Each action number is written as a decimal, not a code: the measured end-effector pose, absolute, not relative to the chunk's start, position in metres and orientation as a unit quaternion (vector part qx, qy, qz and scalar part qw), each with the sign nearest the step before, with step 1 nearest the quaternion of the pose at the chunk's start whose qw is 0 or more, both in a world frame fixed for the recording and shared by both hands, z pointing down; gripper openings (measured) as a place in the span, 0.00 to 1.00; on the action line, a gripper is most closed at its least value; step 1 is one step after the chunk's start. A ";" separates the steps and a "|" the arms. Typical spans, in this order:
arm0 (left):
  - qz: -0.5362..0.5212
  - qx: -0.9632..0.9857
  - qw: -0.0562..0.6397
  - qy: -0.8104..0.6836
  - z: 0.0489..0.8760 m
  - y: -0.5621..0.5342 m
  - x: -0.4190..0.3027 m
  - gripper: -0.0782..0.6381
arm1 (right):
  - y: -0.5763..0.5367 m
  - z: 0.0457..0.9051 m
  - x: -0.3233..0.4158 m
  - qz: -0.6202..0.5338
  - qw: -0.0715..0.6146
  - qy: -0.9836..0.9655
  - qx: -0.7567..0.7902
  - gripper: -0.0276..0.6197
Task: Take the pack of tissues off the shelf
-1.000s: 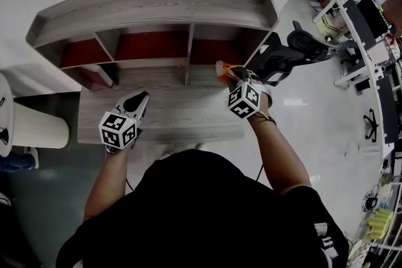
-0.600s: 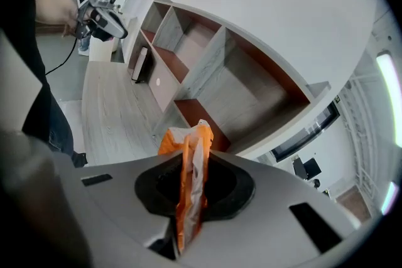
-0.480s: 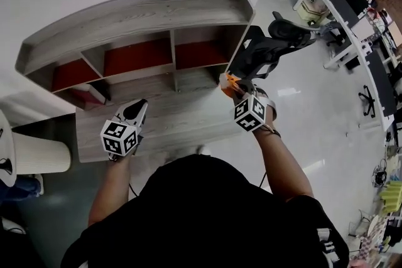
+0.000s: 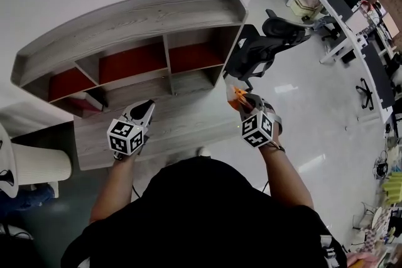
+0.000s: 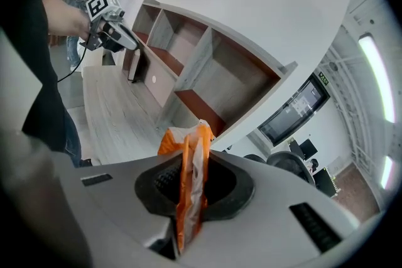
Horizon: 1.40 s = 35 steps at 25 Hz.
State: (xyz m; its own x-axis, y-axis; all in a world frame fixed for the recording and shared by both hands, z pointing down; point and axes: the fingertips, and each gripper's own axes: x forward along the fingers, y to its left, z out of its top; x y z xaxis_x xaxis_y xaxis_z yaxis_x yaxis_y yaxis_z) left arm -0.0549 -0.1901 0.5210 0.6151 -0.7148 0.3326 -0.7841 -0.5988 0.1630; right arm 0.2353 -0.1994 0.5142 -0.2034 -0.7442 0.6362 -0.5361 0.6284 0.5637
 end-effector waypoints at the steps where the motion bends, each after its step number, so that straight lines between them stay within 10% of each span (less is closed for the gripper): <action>1: 0.118 0.887 0.148 -0.420 0.522 -0.191 -0.053 0.15 | -0.197 0.515 0.236 -0.108 0.474 -0.768 0.418 0.09; 35: 0.102 0.839 0.186 -0.501 0.532 -0.159 -0.121 0.15 | -0.221 0.536 0.154 -0.127 0.461 -0.817 0.323 0.09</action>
State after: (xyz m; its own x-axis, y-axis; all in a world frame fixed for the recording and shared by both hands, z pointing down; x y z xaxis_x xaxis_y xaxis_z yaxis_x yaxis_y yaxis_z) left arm -0.1208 -0.1592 0.5322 0.4770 -0.8026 0.3583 -0.8788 -0.4287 0.2095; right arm 0.1545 -0.2211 0.5365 -0.3659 -0.6442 0.6717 -0.4104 0.7595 0.5047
